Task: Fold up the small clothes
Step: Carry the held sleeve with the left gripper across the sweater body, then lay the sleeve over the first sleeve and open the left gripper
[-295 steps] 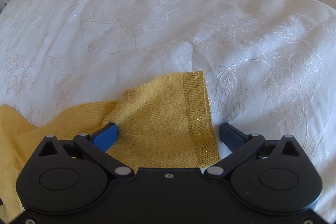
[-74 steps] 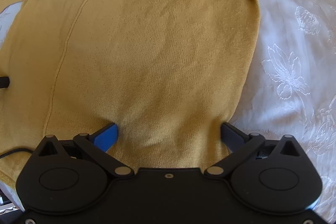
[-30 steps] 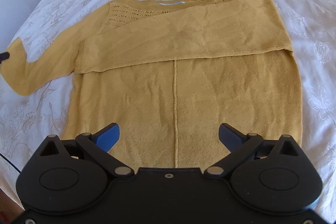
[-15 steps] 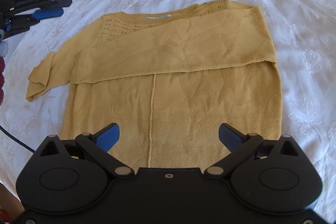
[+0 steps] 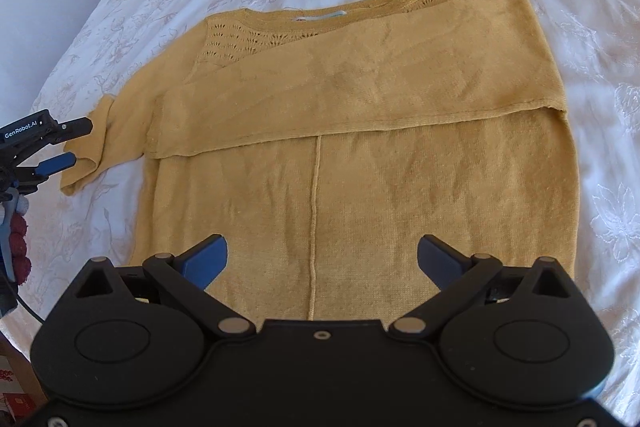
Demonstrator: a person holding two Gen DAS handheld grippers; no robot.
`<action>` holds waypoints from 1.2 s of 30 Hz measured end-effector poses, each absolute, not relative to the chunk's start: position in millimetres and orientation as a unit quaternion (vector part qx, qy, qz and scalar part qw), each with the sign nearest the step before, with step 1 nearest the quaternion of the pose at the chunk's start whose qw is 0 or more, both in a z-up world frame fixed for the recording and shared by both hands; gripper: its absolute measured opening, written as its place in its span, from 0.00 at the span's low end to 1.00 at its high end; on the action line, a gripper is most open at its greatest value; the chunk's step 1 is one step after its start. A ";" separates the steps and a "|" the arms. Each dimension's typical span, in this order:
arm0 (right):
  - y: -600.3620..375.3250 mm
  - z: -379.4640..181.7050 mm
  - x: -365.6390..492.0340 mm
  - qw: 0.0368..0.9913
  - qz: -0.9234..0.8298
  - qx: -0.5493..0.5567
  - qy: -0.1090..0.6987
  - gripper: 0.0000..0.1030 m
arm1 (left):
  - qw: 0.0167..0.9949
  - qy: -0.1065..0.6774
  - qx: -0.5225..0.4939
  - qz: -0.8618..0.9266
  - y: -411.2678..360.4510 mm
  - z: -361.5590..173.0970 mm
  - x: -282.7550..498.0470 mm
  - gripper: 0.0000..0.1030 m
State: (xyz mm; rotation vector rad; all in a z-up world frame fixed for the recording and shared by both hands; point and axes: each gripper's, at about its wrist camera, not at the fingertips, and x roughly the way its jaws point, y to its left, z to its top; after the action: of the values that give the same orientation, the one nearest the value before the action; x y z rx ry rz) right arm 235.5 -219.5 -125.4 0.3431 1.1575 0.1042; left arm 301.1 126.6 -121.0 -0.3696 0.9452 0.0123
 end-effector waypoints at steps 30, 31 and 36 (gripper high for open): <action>-236.6 -132.2 232.7 0.815 0.068 0.148 0.556 0.99 | 0.911 0.368 -0.122 -0.140 -13.2 -83.3 316.7 0.08; -240.7 -132.3 229.7 0.815 0.066 0.149 0.555 0.99 | 0.908 0.372 -0.115 -0.157 -31.9 -86.7 315.5 0.08; -257.9 -132.0 218.0 0.815 0.054 0.156 0.556 0.98 | 0.883 0.416 -0.074 -0.204 -96.0 -107.7 317.1 0.21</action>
State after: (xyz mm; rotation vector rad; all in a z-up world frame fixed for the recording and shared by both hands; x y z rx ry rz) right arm 218.0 -257.9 -132.0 0.3322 1.1852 0.1156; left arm 317.1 -96.0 -107.7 -0.1537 0.8649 -0.4252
